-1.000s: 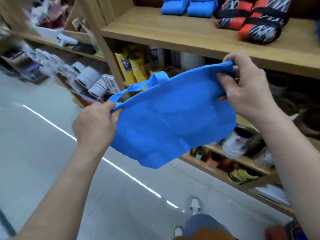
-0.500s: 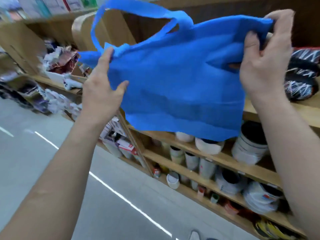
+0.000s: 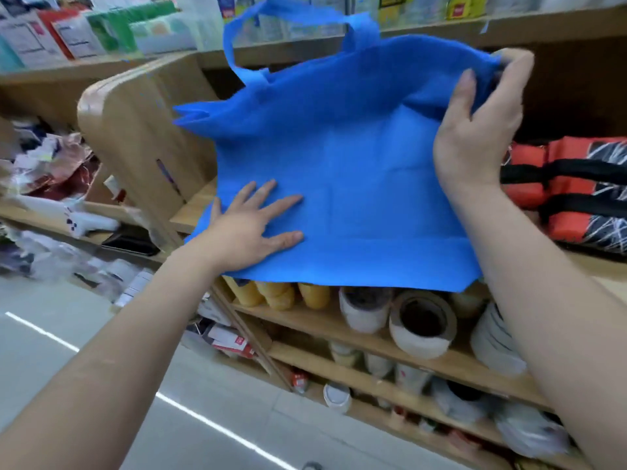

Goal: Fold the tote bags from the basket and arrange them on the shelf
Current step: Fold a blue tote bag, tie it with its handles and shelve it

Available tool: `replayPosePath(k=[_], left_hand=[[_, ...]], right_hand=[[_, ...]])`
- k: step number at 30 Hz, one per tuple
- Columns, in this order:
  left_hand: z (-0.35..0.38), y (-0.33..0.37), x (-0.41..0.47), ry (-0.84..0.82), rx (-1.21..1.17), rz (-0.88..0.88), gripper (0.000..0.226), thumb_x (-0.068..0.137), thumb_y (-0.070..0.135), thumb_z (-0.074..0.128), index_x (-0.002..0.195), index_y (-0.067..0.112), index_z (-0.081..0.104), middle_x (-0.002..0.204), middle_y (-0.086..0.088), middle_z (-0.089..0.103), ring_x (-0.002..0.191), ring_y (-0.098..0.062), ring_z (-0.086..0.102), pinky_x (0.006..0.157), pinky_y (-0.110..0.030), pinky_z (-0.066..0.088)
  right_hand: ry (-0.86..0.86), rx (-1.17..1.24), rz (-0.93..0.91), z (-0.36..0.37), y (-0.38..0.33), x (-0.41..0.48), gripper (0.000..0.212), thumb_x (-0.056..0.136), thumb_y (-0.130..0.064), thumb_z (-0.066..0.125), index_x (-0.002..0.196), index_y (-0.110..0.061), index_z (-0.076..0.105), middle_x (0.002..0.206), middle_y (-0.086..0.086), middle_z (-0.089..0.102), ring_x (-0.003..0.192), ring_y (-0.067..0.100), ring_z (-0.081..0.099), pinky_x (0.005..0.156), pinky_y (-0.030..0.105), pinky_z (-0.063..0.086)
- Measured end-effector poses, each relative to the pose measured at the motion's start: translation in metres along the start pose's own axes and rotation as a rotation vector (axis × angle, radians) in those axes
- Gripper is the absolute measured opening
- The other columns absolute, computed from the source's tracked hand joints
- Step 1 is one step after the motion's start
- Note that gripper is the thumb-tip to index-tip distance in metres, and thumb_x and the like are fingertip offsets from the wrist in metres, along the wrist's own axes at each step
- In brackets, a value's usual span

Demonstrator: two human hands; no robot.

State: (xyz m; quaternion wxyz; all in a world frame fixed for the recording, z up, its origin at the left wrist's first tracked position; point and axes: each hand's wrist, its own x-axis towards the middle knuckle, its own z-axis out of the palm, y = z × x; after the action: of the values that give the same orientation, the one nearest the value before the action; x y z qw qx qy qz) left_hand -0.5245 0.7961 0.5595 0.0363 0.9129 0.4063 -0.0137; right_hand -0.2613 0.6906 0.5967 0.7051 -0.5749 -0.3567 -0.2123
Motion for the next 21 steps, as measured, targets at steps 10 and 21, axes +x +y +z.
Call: replayPosePath(k=[10,21], left_hand=[[-0.014,-0.065,0.031,-0.151,-0.112,0.182,0.1,0.058,0.098,0.018,0.147,0.054,0.018,0.163,0.01,0.007,0.15,-0.017,0.007,0.118,-0.052,0.019],[-0.021,-0.152,0.019,-0.083,-0.622,0.374,0.024,0.075,0.06,0.07,0.099,0.061,0.067,0.113,0.032,0.066,0.112,0.009,0.058,0.103,-0.027,0.045]], right_hand=[[-1.151,-0.375,0.152,-0.035,-0.064,-0.037,0.064,0.077,-0.071,0.054,0.137,-0.053,0.038,0.141,-0.027,0.042,0.132,-0.008,0.035,0.11,0.021,0.029],[-1.597,-0.754,0.019,-0.066,-0.031,-0.068,0.097,0.061,-0.084,0.056,0.139,-0.07,0.0,0.151,-0.044,-0.009,0.141,-0.015,-0.012,0.116,0.022,-0.007]])
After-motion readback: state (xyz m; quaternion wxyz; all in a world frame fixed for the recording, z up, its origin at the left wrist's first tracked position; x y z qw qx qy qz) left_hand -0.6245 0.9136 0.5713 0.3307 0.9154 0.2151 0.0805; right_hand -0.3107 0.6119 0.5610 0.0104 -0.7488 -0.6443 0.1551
